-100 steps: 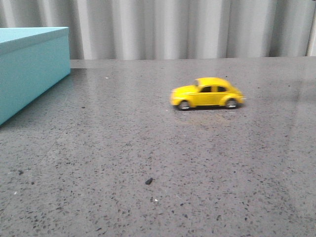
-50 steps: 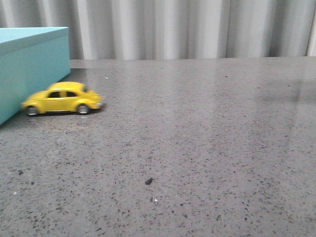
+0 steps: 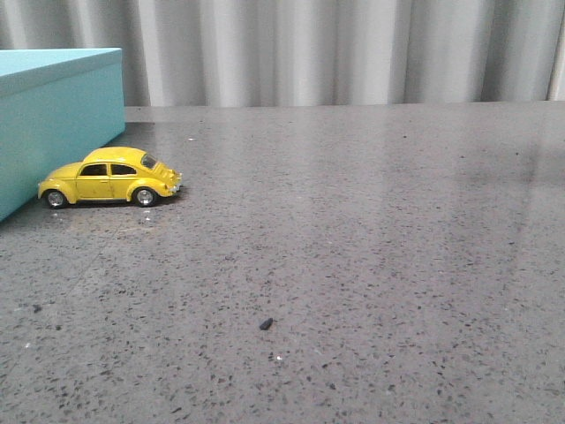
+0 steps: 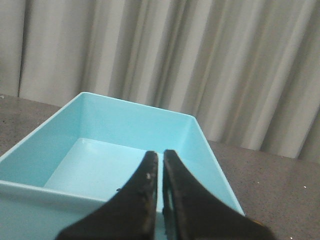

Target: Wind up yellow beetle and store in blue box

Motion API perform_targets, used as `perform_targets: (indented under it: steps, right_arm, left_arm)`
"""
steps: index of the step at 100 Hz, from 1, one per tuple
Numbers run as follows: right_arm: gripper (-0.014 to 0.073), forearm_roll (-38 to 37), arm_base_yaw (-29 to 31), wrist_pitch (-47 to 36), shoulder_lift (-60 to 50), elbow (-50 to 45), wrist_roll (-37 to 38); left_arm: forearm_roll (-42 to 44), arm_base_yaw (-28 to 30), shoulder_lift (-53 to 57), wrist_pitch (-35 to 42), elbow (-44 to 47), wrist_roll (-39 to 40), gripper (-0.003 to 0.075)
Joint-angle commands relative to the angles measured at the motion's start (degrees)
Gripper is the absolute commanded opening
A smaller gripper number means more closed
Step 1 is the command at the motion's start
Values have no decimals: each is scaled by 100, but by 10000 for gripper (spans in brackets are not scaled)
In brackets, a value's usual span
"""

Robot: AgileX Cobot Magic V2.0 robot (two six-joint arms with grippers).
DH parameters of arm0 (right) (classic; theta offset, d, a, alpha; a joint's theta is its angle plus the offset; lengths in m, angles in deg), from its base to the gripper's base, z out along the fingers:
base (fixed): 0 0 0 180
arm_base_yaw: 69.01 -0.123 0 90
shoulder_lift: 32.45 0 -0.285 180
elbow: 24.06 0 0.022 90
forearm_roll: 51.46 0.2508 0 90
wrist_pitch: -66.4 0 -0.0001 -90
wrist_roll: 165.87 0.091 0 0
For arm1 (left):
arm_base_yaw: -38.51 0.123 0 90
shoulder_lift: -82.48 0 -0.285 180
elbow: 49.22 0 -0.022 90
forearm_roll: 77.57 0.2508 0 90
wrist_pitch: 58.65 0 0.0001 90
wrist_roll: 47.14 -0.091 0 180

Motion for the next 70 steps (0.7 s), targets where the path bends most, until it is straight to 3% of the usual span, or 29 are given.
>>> perform_targets:
  steps: [1, 48, 70]
  right_arm:
    - [-41, -76, 1, -605, -471, 17, -27]
    - [-41, -76, 1, -1799, -2292, -1646, -27]
    - [-41, -76, 1, -2495, -3206, -2693, -27]
  left_arm:
    - [-47, 8, -334, 170, -416, 45, -21]
    - [-37, 8, -1892, -692, -1604, -544, -21]
    - [-37, -107, -2421, -746, -1975, -667, -21]
